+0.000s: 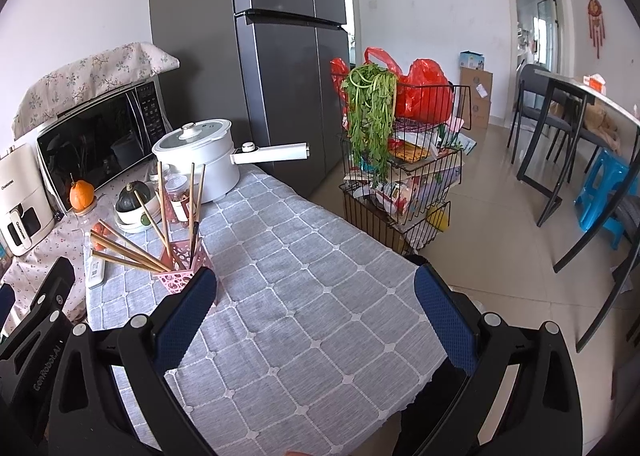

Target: Organize utensils

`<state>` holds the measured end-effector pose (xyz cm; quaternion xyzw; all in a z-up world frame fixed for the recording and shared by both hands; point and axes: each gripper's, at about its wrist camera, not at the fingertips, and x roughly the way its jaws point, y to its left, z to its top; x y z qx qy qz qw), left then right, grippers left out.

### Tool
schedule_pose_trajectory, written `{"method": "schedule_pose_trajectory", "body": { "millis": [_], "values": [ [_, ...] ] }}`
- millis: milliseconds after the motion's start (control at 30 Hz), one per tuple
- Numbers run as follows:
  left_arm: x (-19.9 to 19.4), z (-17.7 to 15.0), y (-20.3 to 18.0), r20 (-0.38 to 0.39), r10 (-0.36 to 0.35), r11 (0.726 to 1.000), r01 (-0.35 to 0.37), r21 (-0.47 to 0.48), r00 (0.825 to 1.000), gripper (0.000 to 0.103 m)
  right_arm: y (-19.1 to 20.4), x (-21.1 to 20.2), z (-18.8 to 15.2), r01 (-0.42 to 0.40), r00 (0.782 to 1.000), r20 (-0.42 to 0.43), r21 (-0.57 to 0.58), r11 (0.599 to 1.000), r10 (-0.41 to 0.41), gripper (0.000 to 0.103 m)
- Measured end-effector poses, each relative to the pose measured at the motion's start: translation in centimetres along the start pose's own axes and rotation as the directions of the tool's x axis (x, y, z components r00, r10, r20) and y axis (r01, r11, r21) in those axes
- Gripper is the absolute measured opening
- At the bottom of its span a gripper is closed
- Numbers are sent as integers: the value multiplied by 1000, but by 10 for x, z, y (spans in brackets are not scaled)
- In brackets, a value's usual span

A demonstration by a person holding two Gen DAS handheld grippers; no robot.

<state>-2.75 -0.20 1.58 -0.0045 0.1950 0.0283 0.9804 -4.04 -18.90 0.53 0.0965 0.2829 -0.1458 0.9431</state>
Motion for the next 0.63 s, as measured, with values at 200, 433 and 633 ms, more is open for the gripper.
{"method": "schedule_pose_trajectory", "body": {
  "millis": [200,433,633],
  "values": [
    [-5,-6,4,21,-20,1000,20,1,1000,75,-1,1,-1,-2,1000,-10,6,1000,2,96],
    [-8,-1,3,-1,-16,1000,16,2,1000,96,-2,3,-2,-2,1000,-17,13,1000,2,96],
    [-7,0,1,-13,-12,1000,12,5,1000,96,-4,3,-2,6,1000,-10,18,1000,-6,96]
  ]
}}
